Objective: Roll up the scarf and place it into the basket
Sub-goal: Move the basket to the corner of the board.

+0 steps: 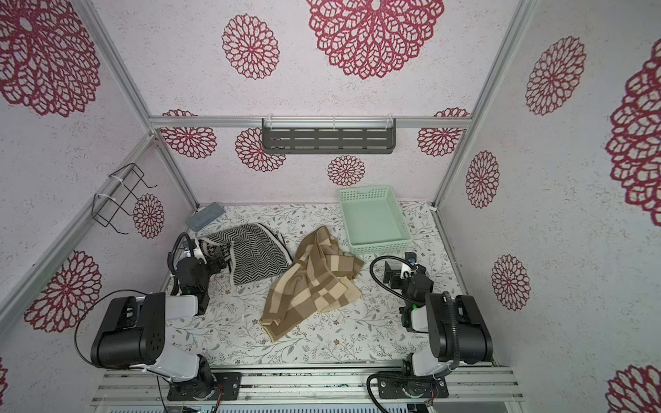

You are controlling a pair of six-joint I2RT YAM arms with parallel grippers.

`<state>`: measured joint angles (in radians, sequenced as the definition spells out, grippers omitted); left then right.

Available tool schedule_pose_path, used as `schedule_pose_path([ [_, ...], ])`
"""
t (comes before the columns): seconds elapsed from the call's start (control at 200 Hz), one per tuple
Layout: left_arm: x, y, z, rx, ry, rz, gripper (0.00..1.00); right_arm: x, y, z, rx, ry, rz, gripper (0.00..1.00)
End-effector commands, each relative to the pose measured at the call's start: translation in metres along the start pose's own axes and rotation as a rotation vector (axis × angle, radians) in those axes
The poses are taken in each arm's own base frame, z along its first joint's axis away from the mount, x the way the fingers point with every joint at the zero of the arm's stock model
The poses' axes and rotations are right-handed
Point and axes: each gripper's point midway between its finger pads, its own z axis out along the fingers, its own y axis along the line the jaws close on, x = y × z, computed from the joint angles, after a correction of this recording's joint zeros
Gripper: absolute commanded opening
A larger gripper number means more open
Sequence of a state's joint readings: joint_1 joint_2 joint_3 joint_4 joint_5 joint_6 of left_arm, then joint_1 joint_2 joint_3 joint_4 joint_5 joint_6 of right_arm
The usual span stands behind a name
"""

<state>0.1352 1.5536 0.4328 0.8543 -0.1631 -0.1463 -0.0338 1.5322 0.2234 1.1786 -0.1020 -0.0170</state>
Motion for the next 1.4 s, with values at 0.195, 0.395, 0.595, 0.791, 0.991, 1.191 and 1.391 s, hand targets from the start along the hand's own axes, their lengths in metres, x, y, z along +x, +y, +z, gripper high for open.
schedule_pose_path([
  [0.195, -0.001, -0.003, -0.001, 0.011, -0.007, 0.011, 0.97, -0.018, 0.002, 0.002, -0.01, -0.062, -0.014, 0.99],
  [0.395, -0.001, -0.003, -0.001, 0.01, -0.007, 0.011, 0.97, -0.018, 0.002, 0.002, -0.01, -0.062, -0.015, 0.99],
  [0.595, 0.0, -0.003, -0.001, 0.011, -0.006, 0.011, 0.97, -0.018, 0.002, 0.002, -0.01, -0.063, -0.014, 0.99],
  [0.791, 0.0, -0.003, -0.001, 0.01, -0.006, 0.011, 0.97, -0.018, 0.002, 0.002, -0.01, -0.063, -0.014, 0.99],
  [0.991, -0.001, -0.003, -0.001, 0.01, -0.007, 0.01, 0.97, -0.018, 0.002, 0.002, -0.009, -0.064, -0.015, 0.99],
  [1.191, -0.001, -0.003, -0.002, 0.013, -0.011, 0.011, 0.97, -0.018, 0.002, 0.002, -0.009, -0.064, -0.015, 0.99],
  [1.391, -0.022, -0.011, -0.006, 0.054, 0.022, 0.028, 0.97, -0.023, -0.006, 0.002, 0.036, -0.053, -0.002, 0.99],
])
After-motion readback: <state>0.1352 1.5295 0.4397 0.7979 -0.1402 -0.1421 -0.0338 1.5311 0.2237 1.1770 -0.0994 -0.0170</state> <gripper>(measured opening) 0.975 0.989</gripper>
